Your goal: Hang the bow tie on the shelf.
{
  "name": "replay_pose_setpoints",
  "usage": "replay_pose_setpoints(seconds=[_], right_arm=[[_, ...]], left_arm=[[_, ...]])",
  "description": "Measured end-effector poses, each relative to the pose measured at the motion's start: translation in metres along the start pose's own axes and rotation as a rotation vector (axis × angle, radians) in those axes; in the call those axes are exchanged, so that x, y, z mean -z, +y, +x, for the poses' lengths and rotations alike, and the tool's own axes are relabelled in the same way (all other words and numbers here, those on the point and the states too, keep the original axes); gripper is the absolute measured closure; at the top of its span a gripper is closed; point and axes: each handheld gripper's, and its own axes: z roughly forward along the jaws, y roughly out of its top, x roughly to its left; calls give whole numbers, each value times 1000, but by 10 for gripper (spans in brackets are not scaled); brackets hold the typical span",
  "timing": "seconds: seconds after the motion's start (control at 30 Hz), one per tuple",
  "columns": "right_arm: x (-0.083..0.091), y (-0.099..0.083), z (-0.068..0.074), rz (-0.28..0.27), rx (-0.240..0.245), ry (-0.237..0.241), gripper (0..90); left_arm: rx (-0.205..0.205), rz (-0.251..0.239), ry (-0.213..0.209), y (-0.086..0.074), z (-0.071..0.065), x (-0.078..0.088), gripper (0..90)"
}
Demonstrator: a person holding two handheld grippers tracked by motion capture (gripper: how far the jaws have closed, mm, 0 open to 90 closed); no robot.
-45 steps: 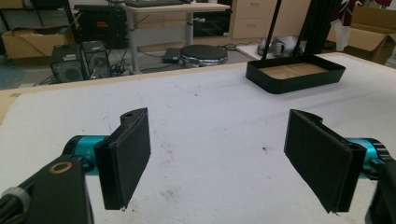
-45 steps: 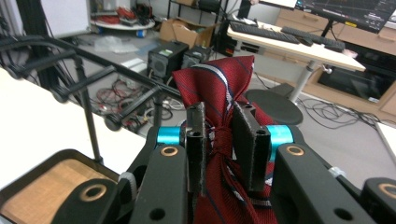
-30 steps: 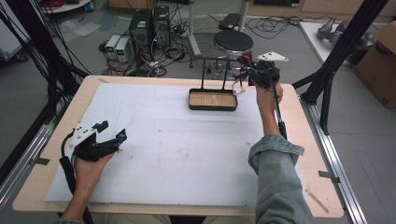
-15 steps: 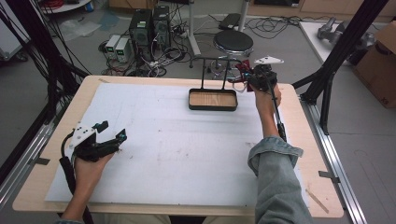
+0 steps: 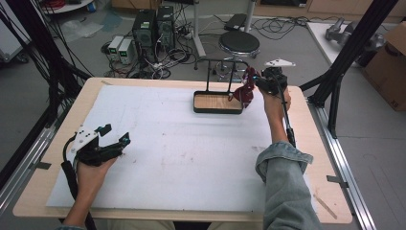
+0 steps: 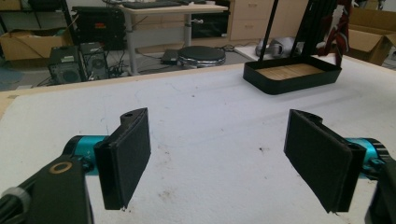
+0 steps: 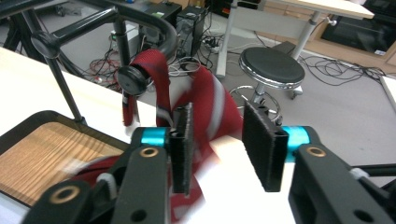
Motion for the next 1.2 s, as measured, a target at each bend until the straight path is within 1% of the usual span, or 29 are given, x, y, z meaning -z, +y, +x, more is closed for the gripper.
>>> replay_pose_setpoints(seconds=[0.07,0.27,0.4,0.6,0.67,0.7,0.73,0.8,0.83,0.9,0.93,0.97,1.0,1.03,1.1,1.13,1.17,1.2], right_arm=[[4,0,-3,-2,-17,5,608],[19,2,-10,-18,-62,11,518],[31,5,-13,-40,-81,23,444],[49,10,-16,-81,-115,51,374],[57,8,-15,-129,-120,49,363],[60,8,-16,-140,-121,52,352],[63,7,-16,-143,-128,62,340],[69,4,-15,-151,-126,63,324],[71,4,-15,-137,-128,71,302],[77,4,-15,-128,-128,82,291],[80,4,-15,-133,-122,82,289],[84,4,-14,-155,-115,77,289],[89,4,-13,-178,-122,73,289],[93,3,-13,-190,-115,70,284],[101,1,-13,-199,-125,71,268],[104,-1,-14,-200,-130,76,246],[107,-2,-14,-184,-139,81,219],[110,-3,-14,-180,-144,82,214]], left_arm=[[-2,1,0,0,0,0,231],[-4,-2,3,0,-1,0,231],[-5,-4,1,1,-2,0,231],[-4,-4,-3,2,-2,-1,231],[-3,-5,-3,2,-3,-1,231],[-5,-5,-2,2,-2,-1,231],[-5,-6,-1,2,-2,-1,231],[-7,-6,-3,2,-2,0,231],[-7,-6,-2,2,-3,0,231],[-7,-8,-5,3,-4,0,231],[-6,-8,-4,3,-4,-1,231],[-11,-9,-6,3,-4,-1,231],[-7,-11,-8,4,-5,-1,231],[-12,-11,-7,4,-5,-1,231],[-10,-12,-11,4,-5,-2,231],[-11,-10,-10,4,-6,-2,231],[-11,-11,-11,4,-5,-2,231],[-9,-13,-11,4,-6,-2,231]])
